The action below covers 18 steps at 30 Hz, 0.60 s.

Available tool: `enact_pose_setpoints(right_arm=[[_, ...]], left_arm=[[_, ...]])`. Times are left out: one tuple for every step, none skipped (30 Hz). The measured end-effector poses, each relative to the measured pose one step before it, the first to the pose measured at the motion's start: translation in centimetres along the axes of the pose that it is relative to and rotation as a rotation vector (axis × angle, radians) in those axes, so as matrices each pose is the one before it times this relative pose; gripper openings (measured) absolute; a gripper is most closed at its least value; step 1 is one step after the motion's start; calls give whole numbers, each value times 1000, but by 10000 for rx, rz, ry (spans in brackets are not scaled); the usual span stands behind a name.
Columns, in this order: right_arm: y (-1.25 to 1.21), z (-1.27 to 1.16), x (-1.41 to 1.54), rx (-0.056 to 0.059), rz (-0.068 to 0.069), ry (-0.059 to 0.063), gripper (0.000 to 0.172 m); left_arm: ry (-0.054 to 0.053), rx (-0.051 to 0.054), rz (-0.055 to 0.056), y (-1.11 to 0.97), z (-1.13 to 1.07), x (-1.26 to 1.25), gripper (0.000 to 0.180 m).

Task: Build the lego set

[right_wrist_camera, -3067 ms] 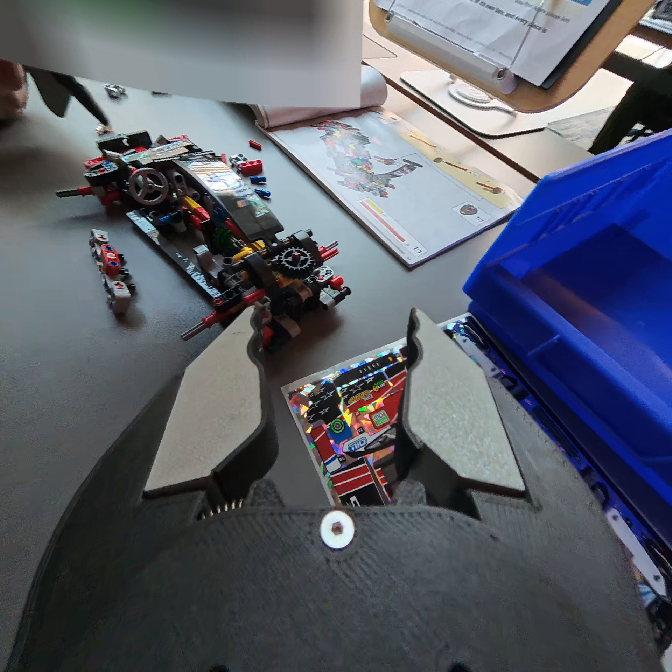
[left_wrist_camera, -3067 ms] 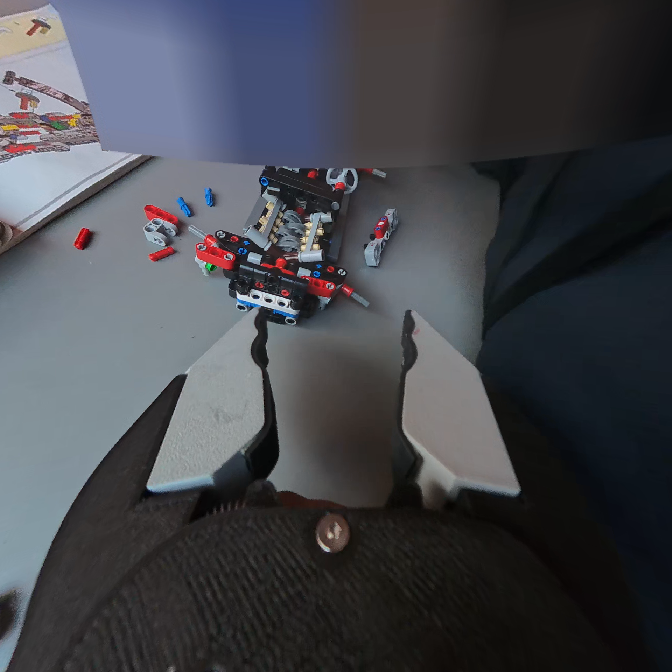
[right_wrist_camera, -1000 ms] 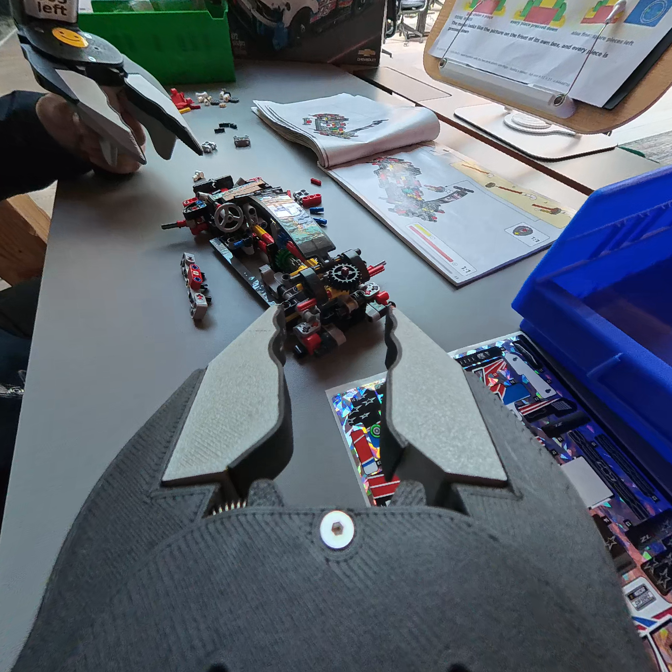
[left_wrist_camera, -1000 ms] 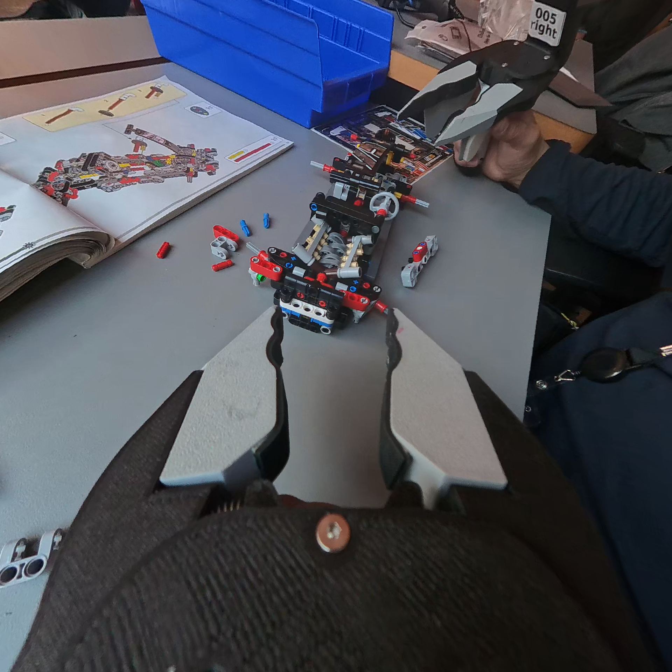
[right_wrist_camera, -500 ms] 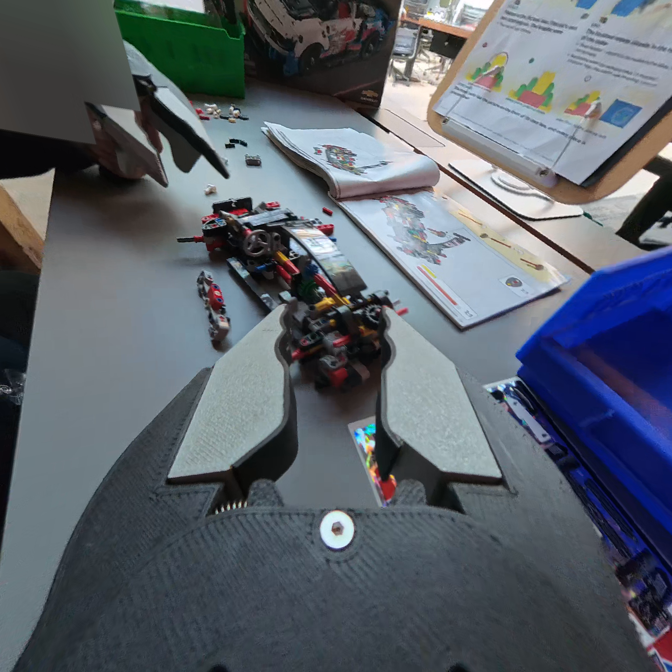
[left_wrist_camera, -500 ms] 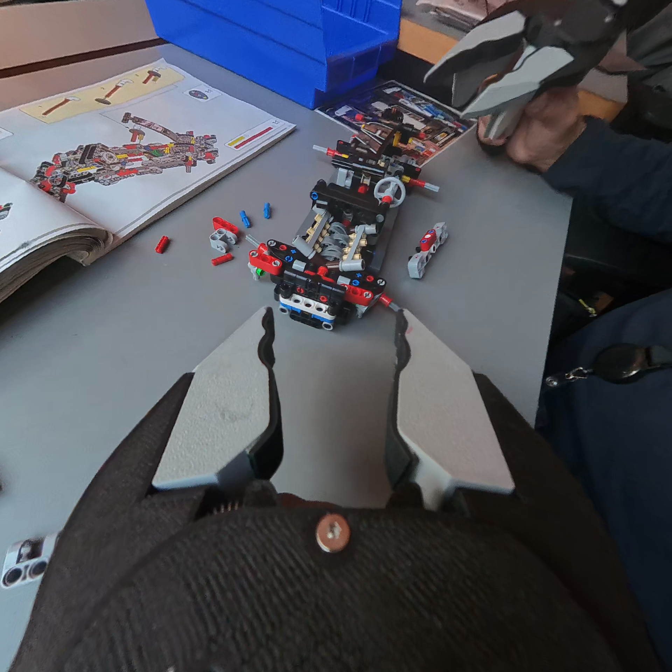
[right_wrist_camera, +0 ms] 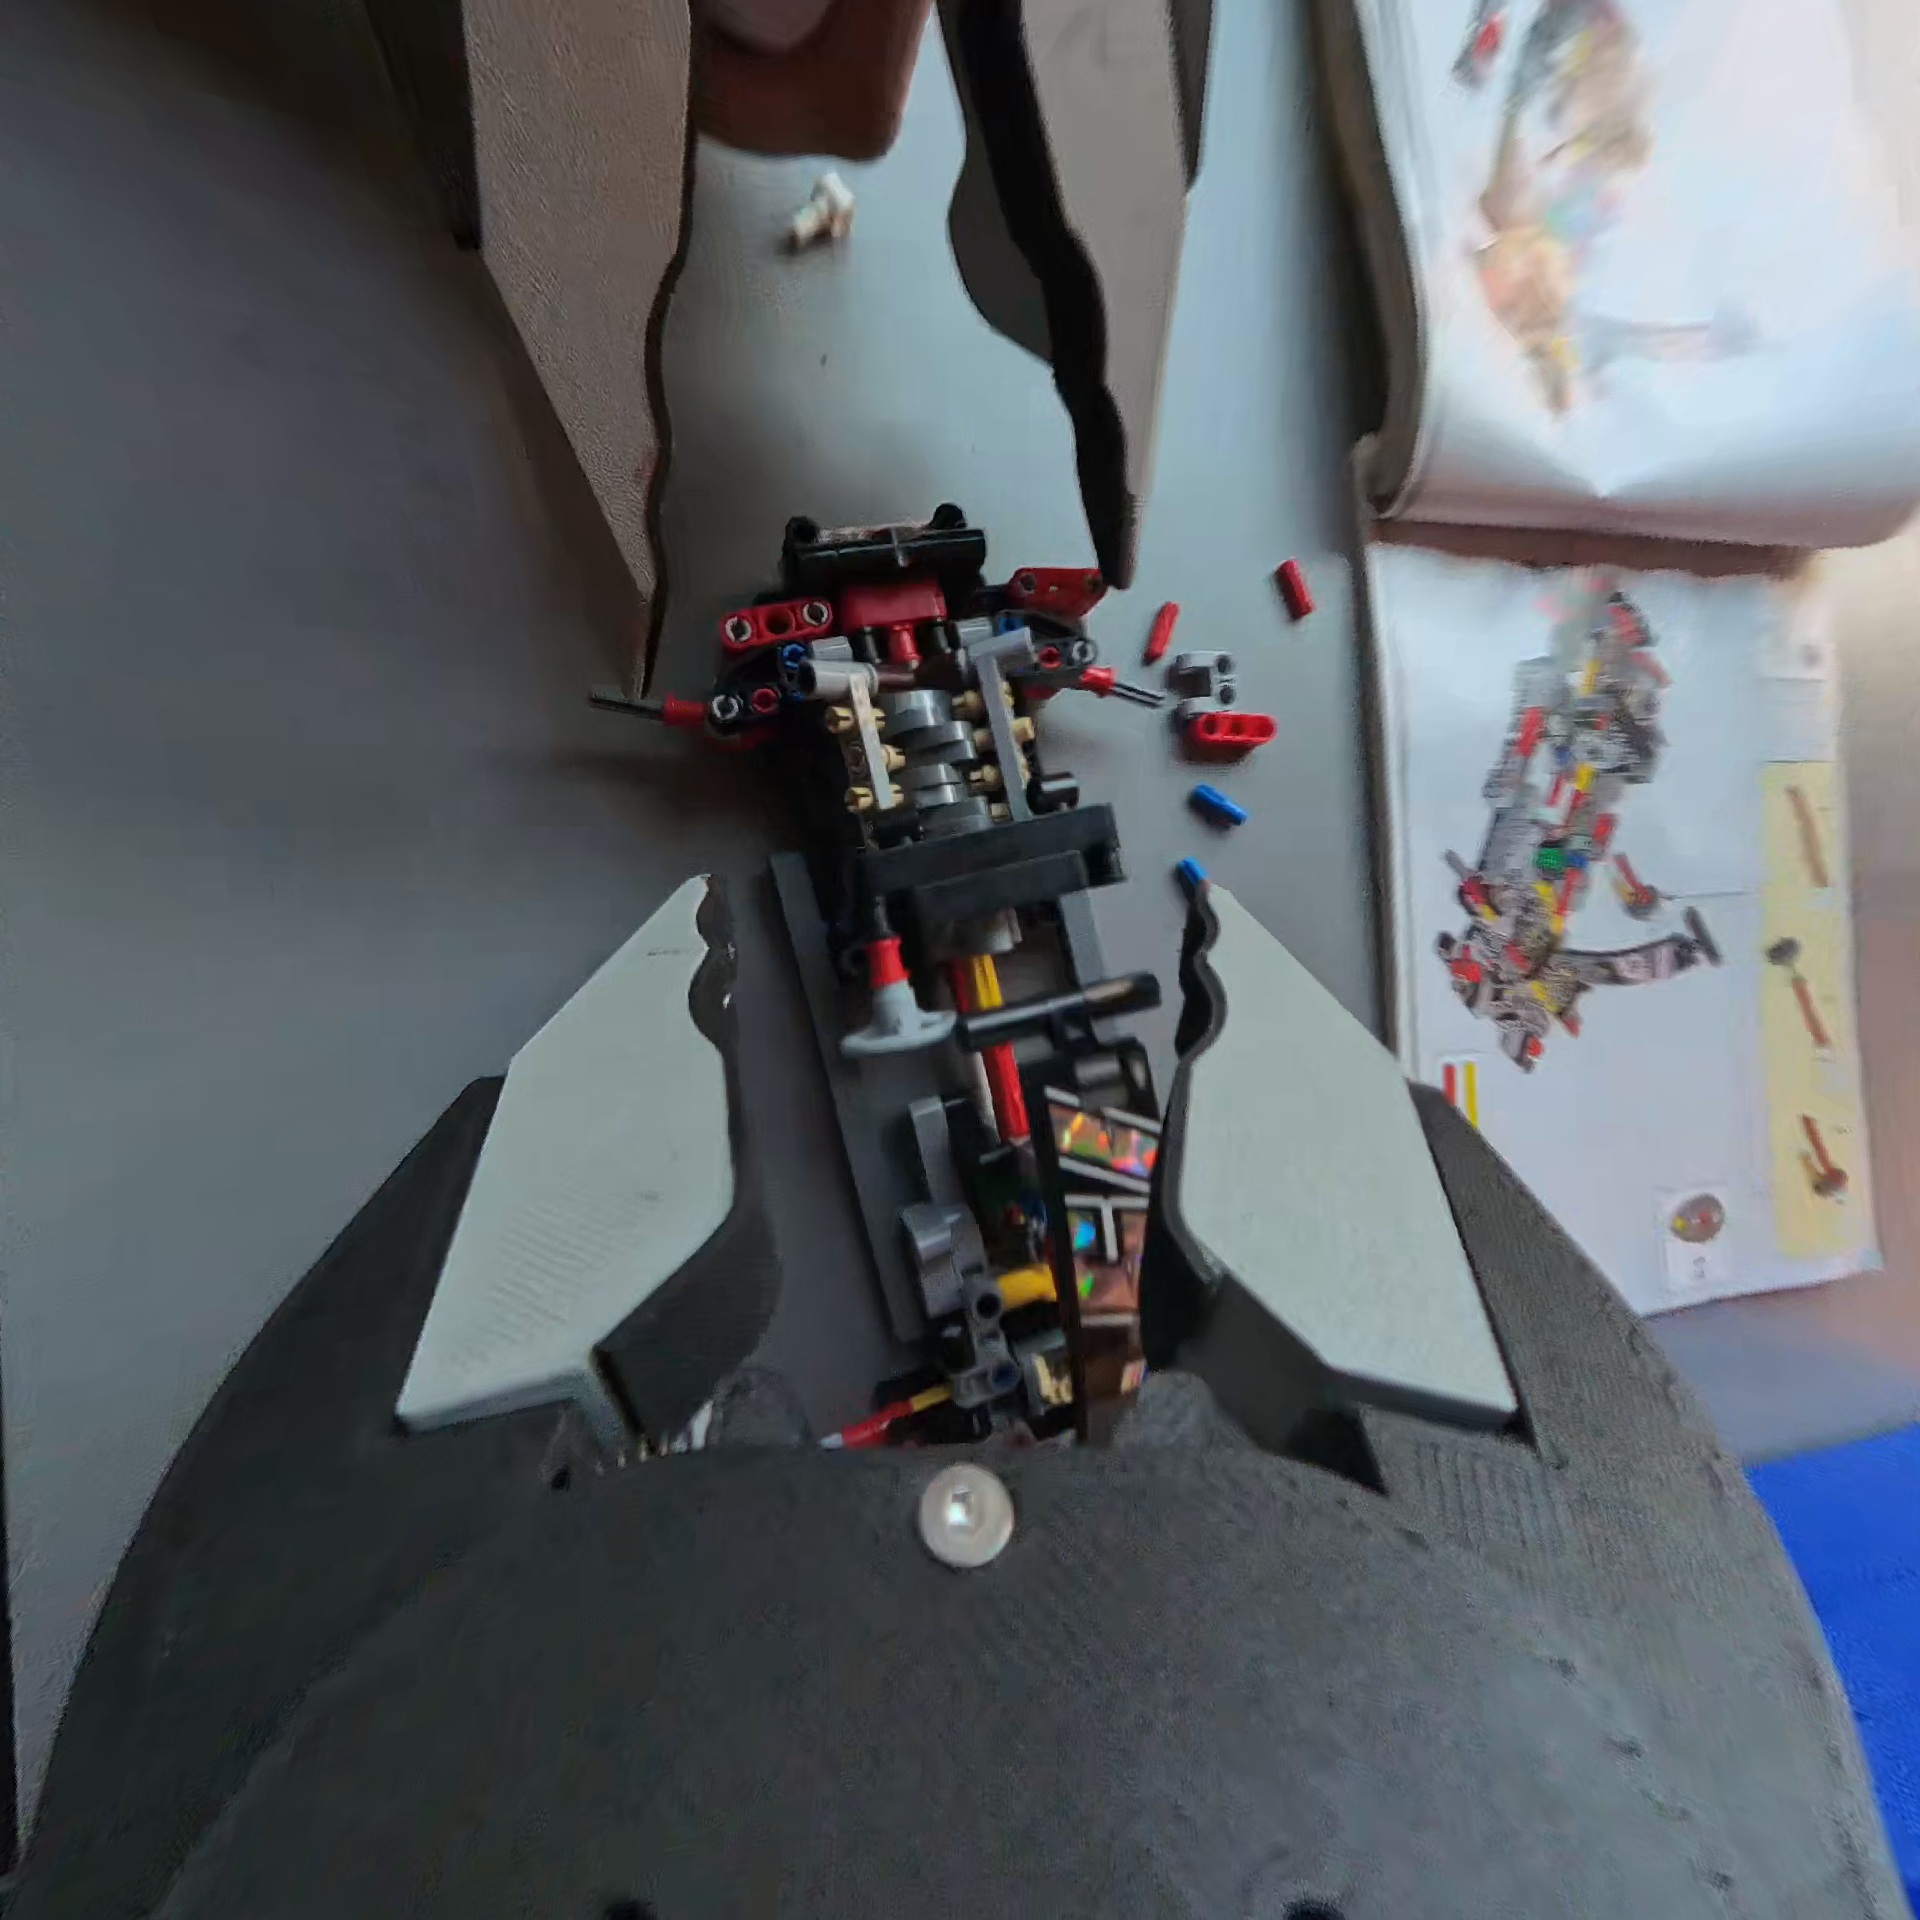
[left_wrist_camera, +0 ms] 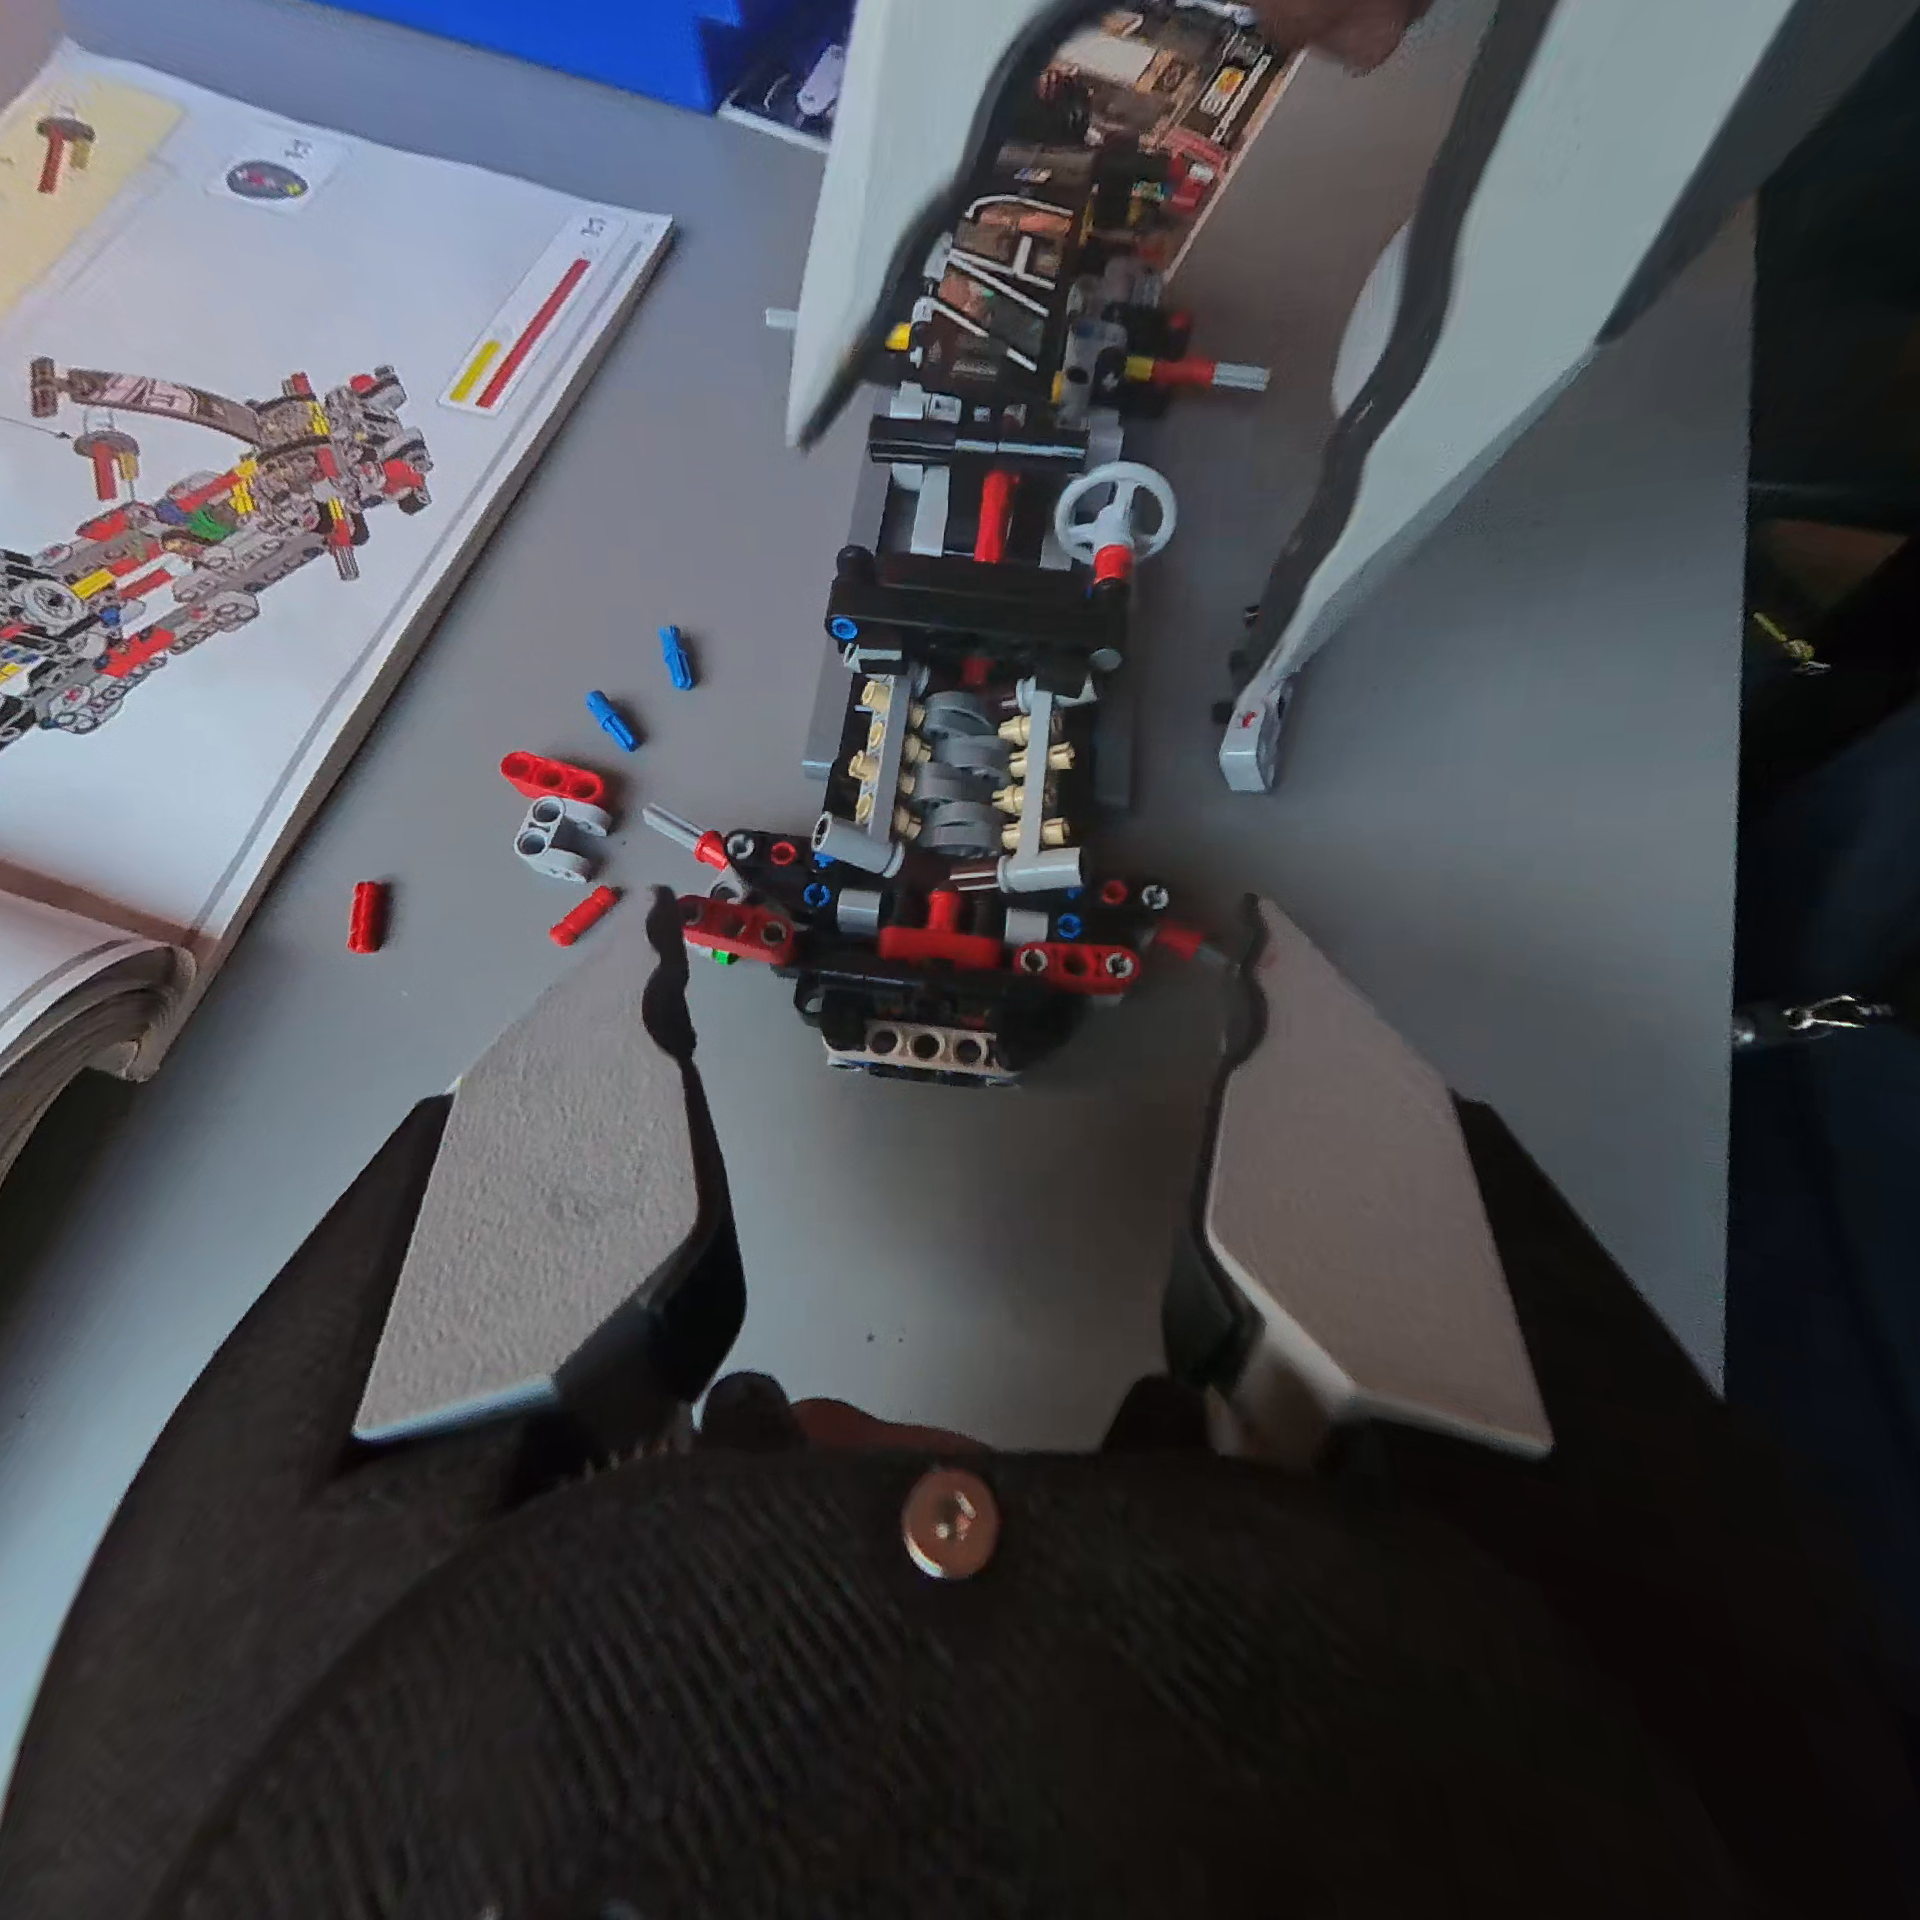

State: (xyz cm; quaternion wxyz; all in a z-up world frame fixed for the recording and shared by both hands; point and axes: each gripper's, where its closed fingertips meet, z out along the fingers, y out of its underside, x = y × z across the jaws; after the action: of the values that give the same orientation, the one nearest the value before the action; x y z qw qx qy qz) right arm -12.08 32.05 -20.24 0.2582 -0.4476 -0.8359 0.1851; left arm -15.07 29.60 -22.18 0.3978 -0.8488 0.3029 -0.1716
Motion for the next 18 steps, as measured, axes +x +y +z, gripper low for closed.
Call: enact_pose_setpoints(right_arm=[[240,914,-149,-554,-134,-338,86],[306,737,-5,-537,-253,-152,89],[333,546,168,-516,-378,19,89],[275,403,206,-456,-373,13,91],[260,355,-14,-431,-247,-171,93],[248,323,-70,-422,-164,-204,94],[215,335,101,-380,-187,-43,93],[186,333,110,-343,-183,8,92],[-122,139,-98,-134,-50,-131,90],[-91,40,-81,-113,14,-74,89],[-24,-1,-156,-91,-19,-61,85],[-27,-29,-147,-36,-56,2,82],[7,-44,-48,11,-34,59,82],[51,-9,-67,-2,46,-22,82],[54,27,-26,-30,129,-70,82],[11,46,-16,-47,156,-90,82],[-35,32,-5,-18,63,-56,82],[-17,31,-35,8,-44,-58,82]], left_arm=[[97,76,28,-65,2,133,98],[58,36,71,28,-32,138,95],[-8,16,111,112,-20,42,95],[-60,23,133,137,3,-26,94],[-84,57,158,124,26,-55,93],[-67,52,139,106,66,-20,94],[-73,20,103,107,98,4,95],[-53,21,63,84,108,54,96],[-44,69,34,-42,19,61,97],[-1,-20,-5,23,6,67,97],[3,-5,-14,11,7,36,98],[7,8,3,2,-12,13,97],[-7,23,21,-6,-35,-42,96],[-7,29,-29,-28,-11,-55,93],[-7,1,-57,-2,22,-54,92],[-25,-4,-30,5,17,-56,92],[-43,-9,8,8,15,-29,91],[18,-1,59,7,2,132,89]])
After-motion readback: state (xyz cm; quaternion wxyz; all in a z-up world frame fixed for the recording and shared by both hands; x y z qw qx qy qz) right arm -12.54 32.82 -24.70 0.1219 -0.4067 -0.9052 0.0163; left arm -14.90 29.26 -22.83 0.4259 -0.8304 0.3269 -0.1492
